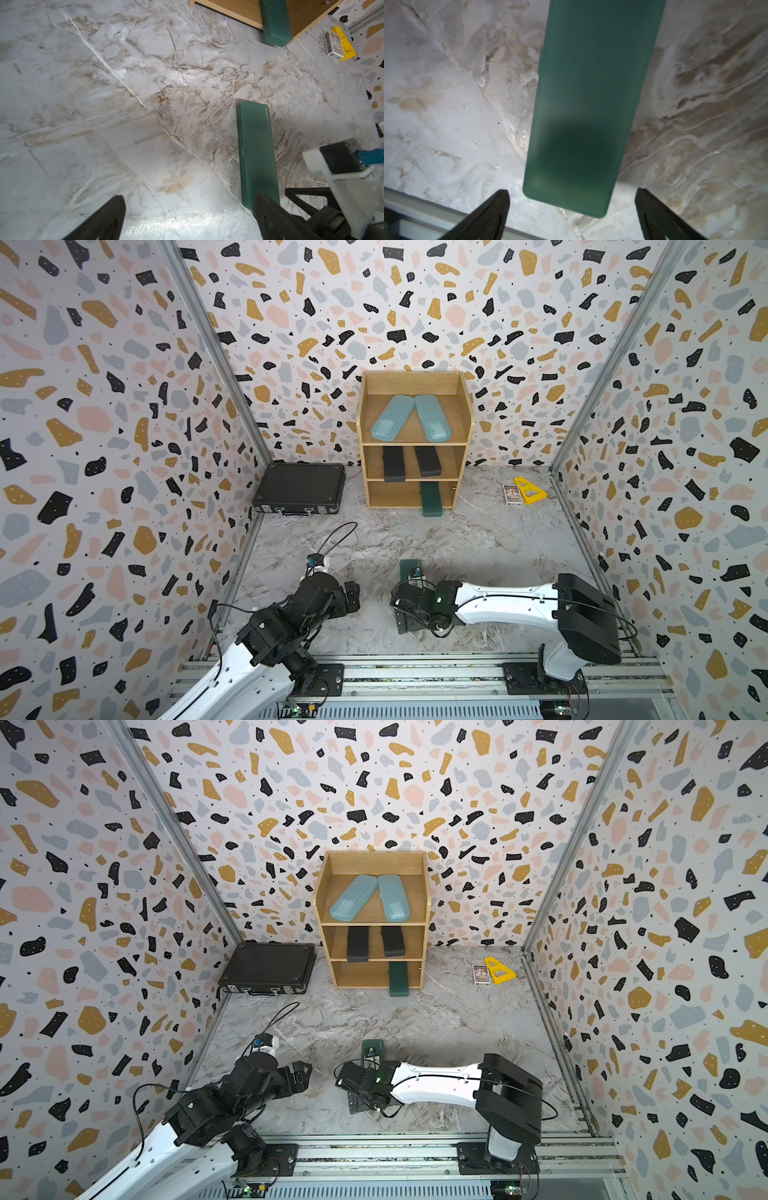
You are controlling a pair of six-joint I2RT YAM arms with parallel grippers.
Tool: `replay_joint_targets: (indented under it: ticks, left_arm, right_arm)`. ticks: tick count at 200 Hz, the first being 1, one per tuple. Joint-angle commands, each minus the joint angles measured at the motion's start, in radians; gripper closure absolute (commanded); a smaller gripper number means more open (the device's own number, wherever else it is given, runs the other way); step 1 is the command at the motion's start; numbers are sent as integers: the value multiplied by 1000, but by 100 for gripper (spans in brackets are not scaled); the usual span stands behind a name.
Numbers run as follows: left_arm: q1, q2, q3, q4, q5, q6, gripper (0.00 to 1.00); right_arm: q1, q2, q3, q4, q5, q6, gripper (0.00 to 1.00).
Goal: Place the pencil cases on the shelf according to color
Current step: Pick up the pencil case from the center of the board.
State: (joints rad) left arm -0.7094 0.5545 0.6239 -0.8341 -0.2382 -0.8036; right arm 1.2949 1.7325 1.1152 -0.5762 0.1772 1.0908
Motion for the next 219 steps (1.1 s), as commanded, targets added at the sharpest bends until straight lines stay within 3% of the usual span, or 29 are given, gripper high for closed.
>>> replay_joint_targets:
  ticks: [1, 64, 124, 171, 219]
  left_arm:
    - [-4, -9, 34, -17, -29, 15, 0]
    - [-4, -39, 36, -19, -17, 20, 0]
    - [-4, -40, 36, -15, -13, 24, 0]
    - [-4, -39, 36, -13, -12, 24, 0]
    - [-4, -40, 34, -12, -8, 25, 0]
  right_arm:
    - [16, 18, 38, -34, 35, 50, 0]
    - [17, 58, 23, -14, 61, 72, 1]
    - [20, 62, -36, 45, 41, 98, 11]
    - [27, 65, -48, 45, 41, 103, 13]
    - [28, 55, -60, 44, 49, 96, 29]
